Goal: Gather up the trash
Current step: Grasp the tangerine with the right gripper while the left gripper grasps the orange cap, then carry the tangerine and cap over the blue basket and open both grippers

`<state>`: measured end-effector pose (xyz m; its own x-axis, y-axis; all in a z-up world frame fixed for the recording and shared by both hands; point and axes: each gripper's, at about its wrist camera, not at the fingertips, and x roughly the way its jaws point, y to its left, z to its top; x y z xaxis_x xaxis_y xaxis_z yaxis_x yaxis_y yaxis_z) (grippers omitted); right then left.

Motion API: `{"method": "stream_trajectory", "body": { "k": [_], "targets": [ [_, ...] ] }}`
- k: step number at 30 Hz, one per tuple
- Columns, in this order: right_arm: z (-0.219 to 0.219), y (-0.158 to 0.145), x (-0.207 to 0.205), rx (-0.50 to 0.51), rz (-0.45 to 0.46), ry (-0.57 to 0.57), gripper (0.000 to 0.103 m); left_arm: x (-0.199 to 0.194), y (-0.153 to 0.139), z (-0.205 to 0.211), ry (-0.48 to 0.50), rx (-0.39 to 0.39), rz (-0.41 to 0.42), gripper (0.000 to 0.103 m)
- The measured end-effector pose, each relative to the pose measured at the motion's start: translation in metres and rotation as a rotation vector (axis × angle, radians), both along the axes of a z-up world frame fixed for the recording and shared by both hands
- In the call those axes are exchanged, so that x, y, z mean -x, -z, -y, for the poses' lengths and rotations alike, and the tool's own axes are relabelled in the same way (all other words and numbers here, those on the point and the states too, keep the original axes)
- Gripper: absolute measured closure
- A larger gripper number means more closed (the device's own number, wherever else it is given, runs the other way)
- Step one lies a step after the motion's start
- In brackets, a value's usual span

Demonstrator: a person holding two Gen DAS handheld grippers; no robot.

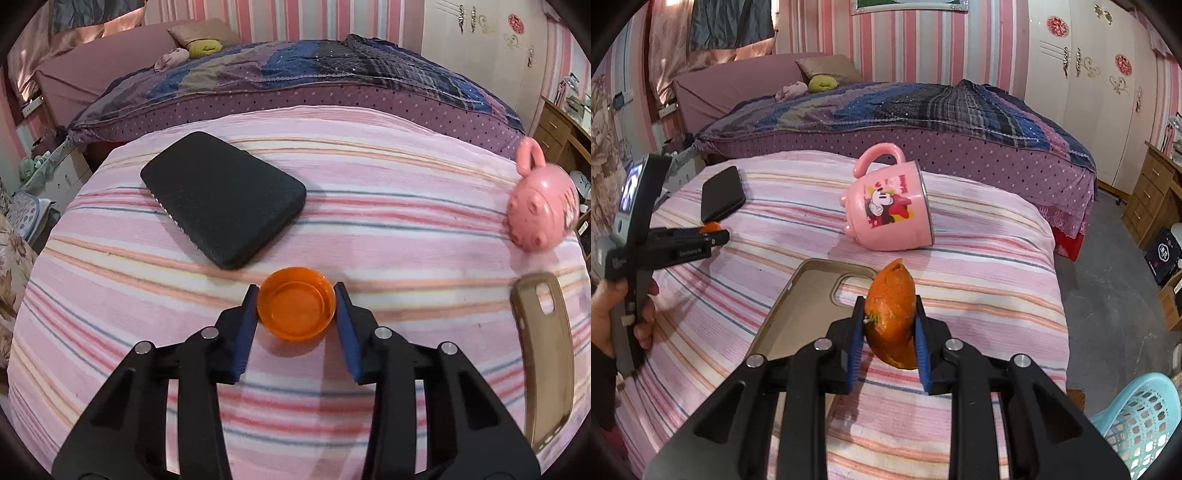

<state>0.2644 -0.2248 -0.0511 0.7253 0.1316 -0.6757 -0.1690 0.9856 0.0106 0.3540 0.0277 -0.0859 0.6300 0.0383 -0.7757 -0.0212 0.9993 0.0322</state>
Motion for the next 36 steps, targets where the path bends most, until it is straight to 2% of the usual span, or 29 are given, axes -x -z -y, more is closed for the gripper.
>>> {"method": "stream_trajectory", "body": {
  "k": [4, 7, 12, 17, 24, 33, 36],
  "targets": [
    [0.000, -0.006, 0.016, 0.003, 0.011, 0.008, 0.078, 0.025, -0.008, 0.000, -0.015, -0.009, 0.034, 0.064],
    [0.005, -0.005, 0.033, -0.024, 0.010, 0.021, 0.078, 0.048, -0.014, -0.004, -0.030, 0.029, 0.051, 0.064],
    [0.009, -0.009, 0.061, 0.003, 0.022, 0.041, 0.078, 0.089, -0.026, 0.009, -0.035, -0.029, 0.089, 0.064],
    [0.009, -0.007, 0.082, 0.011, 0.028, 0.047, 0.078, 0.134, -0.038, 0.022, -0.019, -0.009, 0.139, 0.064],
    [0.015, -0.010, 0.112, 0.023, 0.047, 0.053, 0.078, 0.185, -0.037, 0.038, 0.000, 0.011, 0.147, 0.064],
    [0.033, -0.009, 0.127, 0.035, 0.052, 0.048, 0.078, 0.205, -0.041, 0.035, -0.012, 0.018, 0.170, 0.064],
    [0.038, -0.010, 0.130, 0.041, 0.055, 0.046, 0.078, 0.206, -0.042, 0.033, -0.022, 0.050, 0.170, 0.064]
  ]
}}
